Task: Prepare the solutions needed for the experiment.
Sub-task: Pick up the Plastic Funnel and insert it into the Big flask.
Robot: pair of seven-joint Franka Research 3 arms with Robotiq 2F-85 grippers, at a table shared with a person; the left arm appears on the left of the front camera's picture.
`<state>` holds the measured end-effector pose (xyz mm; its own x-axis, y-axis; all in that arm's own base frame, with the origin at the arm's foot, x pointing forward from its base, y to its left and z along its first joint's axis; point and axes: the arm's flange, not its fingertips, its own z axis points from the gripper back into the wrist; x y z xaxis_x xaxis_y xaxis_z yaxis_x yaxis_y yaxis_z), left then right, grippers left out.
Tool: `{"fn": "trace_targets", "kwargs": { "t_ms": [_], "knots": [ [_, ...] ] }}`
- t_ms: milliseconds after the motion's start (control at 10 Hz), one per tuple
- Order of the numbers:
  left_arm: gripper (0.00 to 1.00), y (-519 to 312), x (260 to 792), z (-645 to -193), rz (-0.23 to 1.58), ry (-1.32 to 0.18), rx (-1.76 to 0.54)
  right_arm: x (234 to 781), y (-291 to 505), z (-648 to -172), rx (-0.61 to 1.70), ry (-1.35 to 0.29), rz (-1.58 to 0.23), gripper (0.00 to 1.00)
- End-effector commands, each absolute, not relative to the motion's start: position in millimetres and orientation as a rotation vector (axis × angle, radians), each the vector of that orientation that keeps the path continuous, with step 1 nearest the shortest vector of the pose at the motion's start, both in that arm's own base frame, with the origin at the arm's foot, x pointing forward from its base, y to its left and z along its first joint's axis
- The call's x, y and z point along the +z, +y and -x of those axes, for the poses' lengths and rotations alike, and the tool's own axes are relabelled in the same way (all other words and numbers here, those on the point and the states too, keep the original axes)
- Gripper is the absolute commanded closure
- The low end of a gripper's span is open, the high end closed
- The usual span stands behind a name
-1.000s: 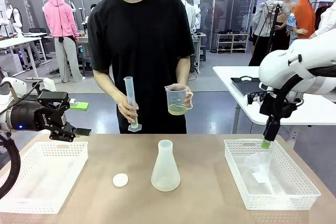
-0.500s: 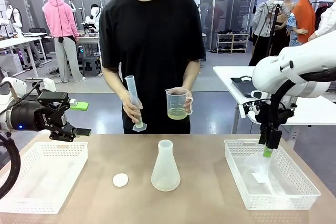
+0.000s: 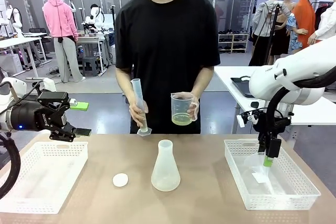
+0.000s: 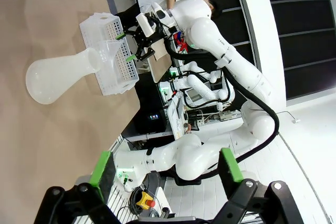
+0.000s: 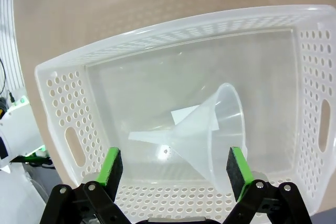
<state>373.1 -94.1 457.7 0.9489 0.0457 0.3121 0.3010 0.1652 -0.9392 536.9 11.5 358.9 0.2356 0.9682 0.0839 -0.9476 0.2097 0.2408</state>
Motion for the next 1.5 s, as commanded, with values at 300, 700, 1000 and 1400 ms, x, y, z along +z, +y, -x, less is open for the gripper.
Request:
{"fn": "trace_targets", "kwargs": {
  "t_ms": [300, 700, 1000, 1400],
  "knots": [
    [0.00, -94.6, 458.5, -373.2, 1.413, -0.294, -0.190, 349.6, 6.7, -542.4, 1.367, 0.097, -0.285, 0.18],
    [0.00, -94.6, 458.5, -373.2, 1.413, -0.294, -0.190, 346.3, 5.7, -546.2, 1.375, 0.088, -0.294, 0.55],
    [0.00, -94.6, 458.5, -373.2, 1.413, -0.294, -0.190, 345.8, 5.4, -548.8, 1.388, 0.096, -0.302, 0.85],
    [0.00, -94.6, 458.5, -373.2, 1.413, -0.294, -0.190, 347.9, 9.0, -550.5, 1.371, 0.128, -0.267, 1.00]
  ]
}}
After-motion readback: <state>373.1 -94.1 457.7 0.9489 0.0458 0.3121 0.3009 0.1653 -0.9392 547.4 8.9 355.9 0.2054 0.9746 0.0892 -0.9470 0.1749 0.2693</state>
